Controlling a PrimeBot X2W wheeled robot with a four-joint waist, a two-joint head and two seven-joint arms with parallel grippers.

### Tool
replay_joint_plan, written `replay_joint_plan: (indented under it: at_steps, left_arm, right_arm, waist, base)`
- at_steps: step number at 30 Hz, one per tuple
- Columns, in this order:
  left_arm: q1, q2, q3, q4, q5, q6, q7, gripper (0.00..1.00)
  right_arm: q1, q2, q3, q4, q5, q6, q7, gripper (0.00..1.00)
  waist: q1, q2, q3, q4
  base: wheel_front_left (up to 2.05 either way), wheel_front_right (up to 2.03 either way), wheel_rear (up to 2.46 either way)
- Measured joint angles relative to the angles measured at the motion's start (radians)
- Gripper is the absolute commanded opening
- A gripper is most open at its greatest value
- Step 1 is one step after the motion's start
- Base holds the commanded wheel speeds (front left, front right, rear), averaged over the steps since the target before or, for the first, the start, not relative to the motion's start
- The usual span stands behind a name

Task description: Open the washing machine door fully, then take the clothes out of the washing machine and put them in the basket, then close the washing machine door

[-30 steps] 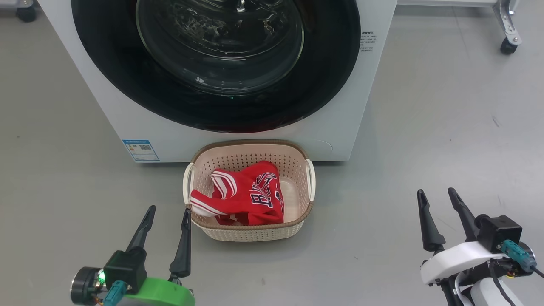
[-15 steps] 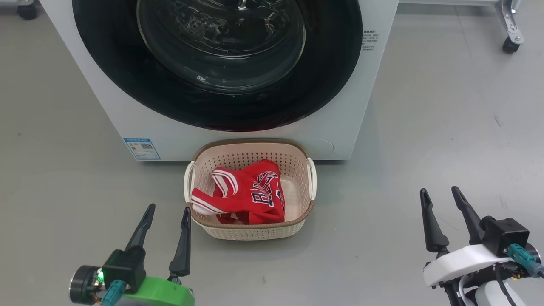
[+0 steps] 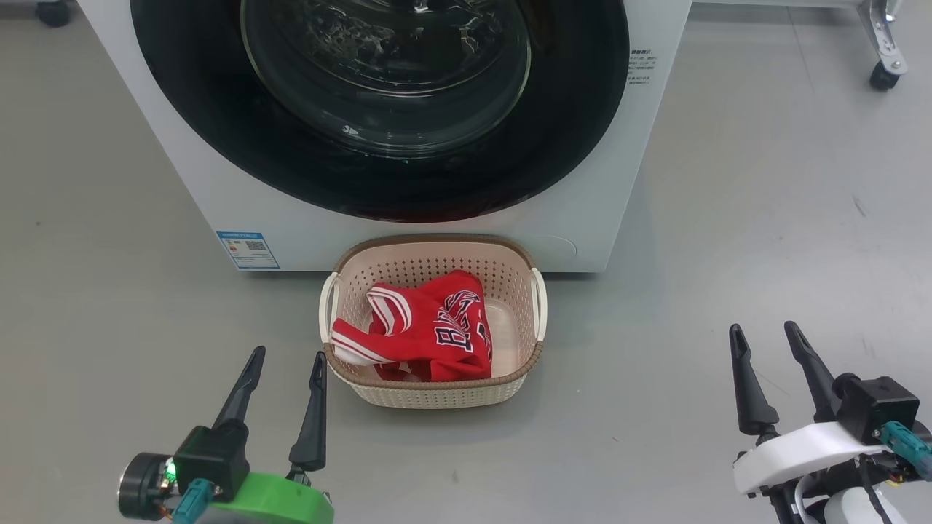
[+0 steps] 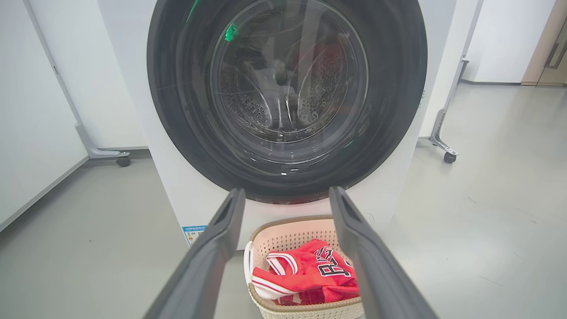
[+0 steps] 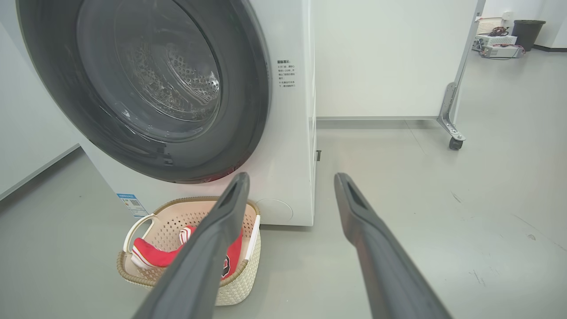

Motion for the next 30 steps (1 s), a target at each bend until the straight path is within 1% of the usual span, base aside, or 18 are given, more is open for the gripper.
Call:
replay_joint_plan:
  at_steps: [12,13,18,22,25,28,30]
  left_arm:
    - [0.001,-0.002,0.0,-0.001,0.001,0.0,0.0,1.0]
    - [0.001,-0.003,-0.001,0.002,0.001,0.0,0.0,0.0]
    - [0.015,-0.015,-0.015,0.06,0.001,0.0,0.001,0.0]
    - [0.029,-0.016,-0.016,0.058,-0.016,-0.001,0.001,0.0]
    - [0.035,-0.017,-0.016,0.052,-0.051,-0.006,0.001,0.0]
    - [0.036,-0.019,-0.013,0.048,-0.086,-0.016,0.001,0.0]
    - [0.036,-0.022,-0.008,0.047,-0.121,-0.019,0.001,0.0]
  right_arm:
    - [0.018,-0.001,-0.003,-0.03,0.0,-0.002,0.021,1.0]
    - [0.022,0.001,-0.002,-0.027,0.0,-0.001,0.026,0.0]
    - [0.042,0.034,0.012,0.026,0.0,0.0,0.026,0.0]
    - [0.051,0.041,0.012,0.029,0.018,0.001,0.026,0.0]
    - [0.051,0.043,0.01,0.029,0.052,0.01,0.026,0.0]
    - [0.051,0.049,0.003,0.028,0.09,0.01,0.031,0.0]
    - [0.051,0.052,-0.004,0.028,0.123,0.018,0.036,0.0]
  waist:
    - [0.0,0.0,-0.005,0.002]
    - [0.0,0.0,-0.005,0.002]
    - [0.0,0.0,-0.005,0.003]
    - [0.0,0.0,-0.006,0.002]
    - [0.0,0.0,-0.008,0.0]
    - [0.0,0.0,-0.011,-0.003]
    - [0.0,0.0,-0.014,-0.005]
  base:
    - [0.0,0.0,0.0]
    - [0.0,0.0,0.0]
    - [0.0,0.0,0.0]
    - [0.0,0.0,0.0]
    - [0.0,0.0,0.0]
    - [0.0,0.0,0.0]
    - [0.0,0.0,0.0]
